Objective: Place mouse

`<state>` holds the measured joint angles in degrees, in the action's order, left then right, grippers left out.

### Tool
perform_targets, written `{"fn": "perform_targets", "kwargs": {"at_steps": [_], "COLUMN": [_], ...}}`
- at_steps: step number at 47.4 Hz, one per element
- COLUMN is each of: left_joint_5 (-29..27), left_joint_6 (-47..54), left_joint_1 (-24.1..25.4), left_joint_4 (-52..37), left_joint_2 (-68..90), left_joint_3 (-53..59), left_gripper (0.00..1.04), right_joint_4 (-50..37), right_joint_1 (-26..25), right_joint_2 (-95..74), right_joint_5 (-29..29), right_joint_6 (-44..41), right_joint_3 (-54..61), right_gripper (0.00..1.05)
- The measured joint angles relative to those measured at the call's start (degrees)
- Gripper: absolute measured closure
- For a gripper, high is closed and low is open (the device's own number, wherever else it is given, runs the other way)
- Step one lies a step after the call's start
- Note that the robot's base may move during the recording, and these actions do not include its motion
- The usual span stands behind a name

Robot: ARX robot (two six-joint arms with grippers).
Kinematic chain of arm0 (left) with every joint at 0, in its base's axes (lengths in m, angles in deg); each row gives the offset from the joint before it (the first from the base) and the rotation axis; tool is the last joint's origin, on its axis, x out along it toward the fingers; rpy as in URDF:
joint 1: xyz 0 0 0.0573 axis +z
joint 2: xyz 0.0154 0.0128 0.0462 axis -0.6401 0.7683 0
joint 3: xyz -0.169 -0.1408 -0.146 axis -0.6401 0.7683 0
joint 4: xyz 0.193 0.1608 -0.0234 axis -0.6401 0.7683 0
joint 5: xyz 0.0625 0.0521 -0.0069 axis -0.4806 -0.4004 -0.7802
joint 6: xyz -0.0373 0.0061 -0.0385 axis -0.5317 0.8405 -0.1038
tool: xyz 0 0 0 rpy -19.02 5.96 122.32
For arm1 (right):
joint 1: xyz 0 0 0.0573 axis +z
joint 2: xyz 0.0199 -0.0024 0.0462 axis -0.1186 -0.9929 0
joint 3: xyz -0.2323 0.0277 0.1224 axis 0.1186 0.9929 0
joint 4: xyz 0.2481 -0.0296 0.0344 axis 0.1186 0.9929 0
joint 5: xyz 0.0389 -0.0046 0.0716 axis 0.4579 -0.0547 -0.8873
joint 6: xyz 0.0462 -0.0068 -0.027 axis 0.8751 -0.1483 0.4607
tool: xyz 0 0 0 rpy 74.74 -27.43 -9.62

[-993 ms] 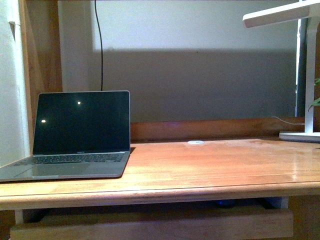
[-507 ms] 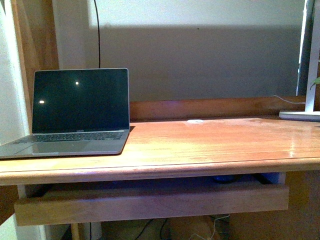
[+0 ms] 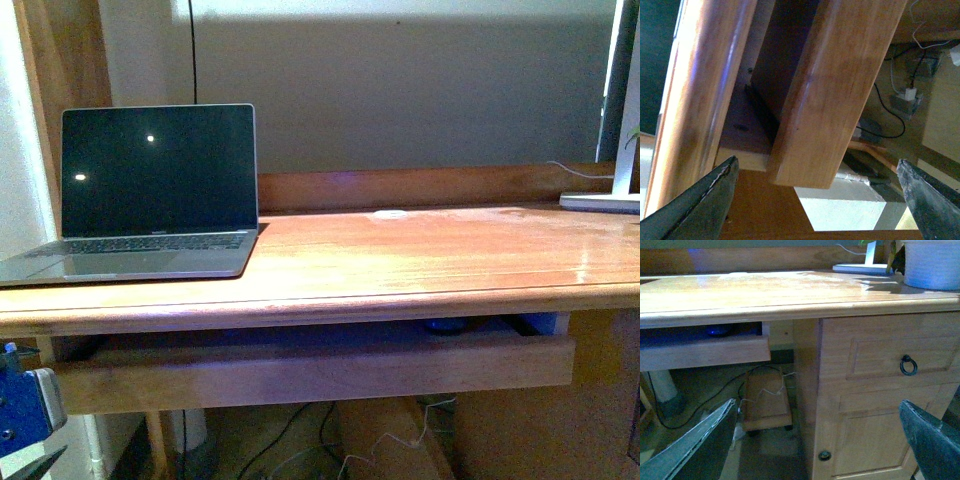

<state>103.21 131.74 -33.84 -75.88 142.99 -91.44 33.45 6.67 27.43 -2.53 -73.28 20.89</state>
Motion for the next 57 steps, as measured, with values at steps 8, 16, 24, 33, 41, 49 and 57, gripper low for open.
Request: {"fn": "perform_targets", "kwargs": {"at_steps": [8, 16, 24, 33, 41, 49, 57], "left_joint_5": [1.0, 0.2, 1.0, 7.4, 14.9, 20.8, 26.1], "left_joint_6": [4.4, 7.3, 3.8, 0.3, -2.8, -11.8, -36.8], "left_joint_1": [-0.9, -1.9, -2.4, -2.6, -4.5, -6.3, -9.6], "left_joint_4": [3.3, 12.3, 28.3, 50.3, 61.6, 64.2, 46.0], "left_joint_2": [4.5, 9.0, 3.8, -4.9, -12.5, -19.4, -29.8], "left_joint_3": [-6.7, -13.4, -14.1, -12.8, -8.4, -4.5, 1.7], "left_gripper": [0.08, 0.08, 0.08, 0.08, 0.08, 0.08, 0.08], "right_joint_4": [0.0, 0.0, 0.0, 0.0, 0.0, 0.0, 0.0], "right_joint_1": [0.0, 0.0, 0.0, 0.0, 0.0, 0.0, 0.0], "right_joint_2": [0.0, 0.0, 0.0, 0.0, 0.0, 0.0, 0.0], "right_joint_5": [0.0, 0.0, 0.0, 0.0, 0.0, 0.0, 0.0], "right_joint_6": [0.0, 0.0, 0.0, 0.0, 0.0, 0.0, 0.0], "right_joint_3": [0.0, 0.0, 0.0, 0.0, 0.0, 0.0, 0.0], "right_gripper": [0.07, 0.07, 0.07, 0.07, 0.07, 0.07, 0.07]}}
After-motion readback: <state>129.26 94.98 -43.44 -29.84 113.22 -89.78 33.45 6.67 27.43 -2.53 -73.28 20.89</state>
